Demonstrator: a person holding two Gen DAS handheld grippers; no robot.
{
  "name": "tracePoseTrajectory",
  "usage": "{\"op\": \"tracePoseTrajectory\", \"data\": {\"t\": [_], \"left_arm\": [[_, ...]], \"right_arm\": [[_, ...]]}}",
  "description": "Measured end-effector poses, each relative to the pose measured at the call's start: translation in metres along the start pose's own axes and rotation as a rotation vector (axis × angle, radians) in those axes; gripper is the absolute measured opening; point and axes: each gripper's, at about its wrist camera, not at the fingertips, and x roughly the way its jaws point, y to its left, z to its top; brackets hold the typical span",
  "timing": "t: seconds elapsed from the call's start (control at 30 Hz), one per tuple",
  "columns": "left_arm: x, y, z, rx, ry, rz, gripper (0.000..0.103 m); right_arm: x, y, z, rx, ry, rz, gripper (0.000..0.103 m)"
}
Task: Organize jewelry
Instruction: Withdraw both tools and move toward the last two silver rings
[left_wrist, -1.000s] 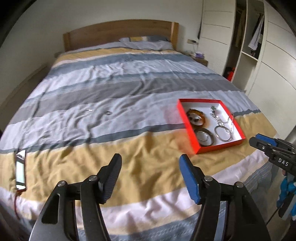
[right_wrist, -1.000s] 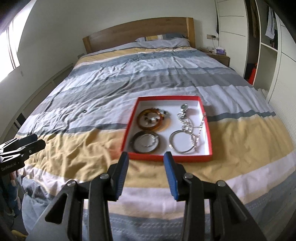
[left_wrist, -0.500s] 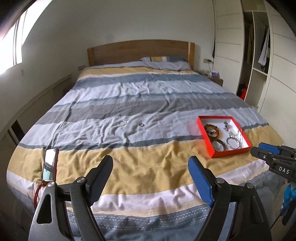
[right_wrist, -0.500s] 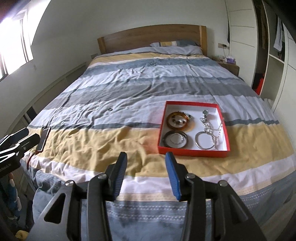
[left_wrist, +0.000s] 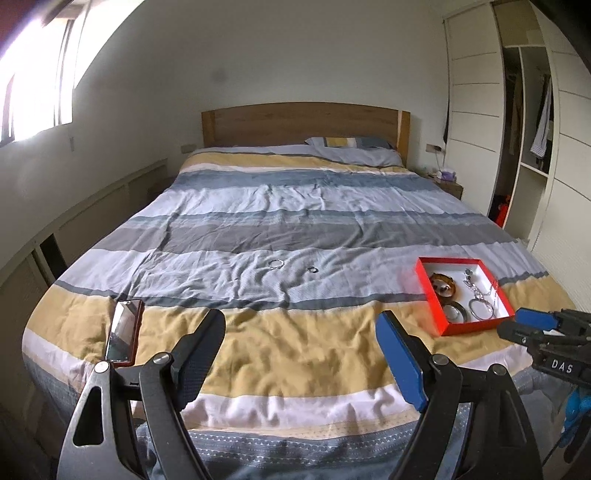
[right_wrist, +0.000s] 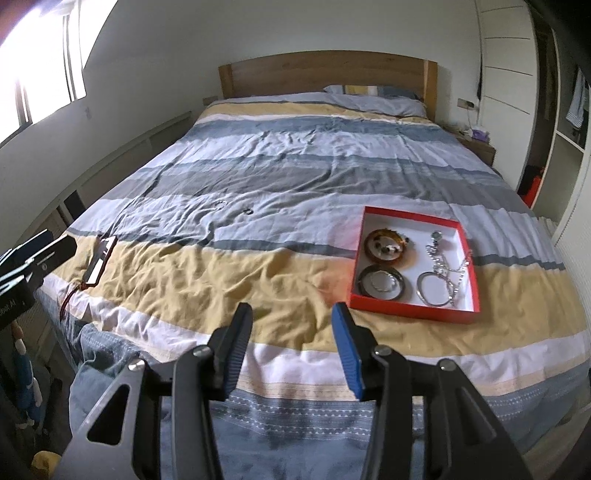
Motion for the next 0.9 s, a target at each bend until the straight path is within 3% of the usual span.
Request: {"op": "tracePoseTrajectory", "data": {"t": [0.9], "left_arm": [[0.089, 0.016, -0.001, -0.025, 0.151, 0.058, 0.082]], "right_arm": [[0.083, 0.004, 0.018, -0.005, 0.074, 0.103, 0.043]]}}
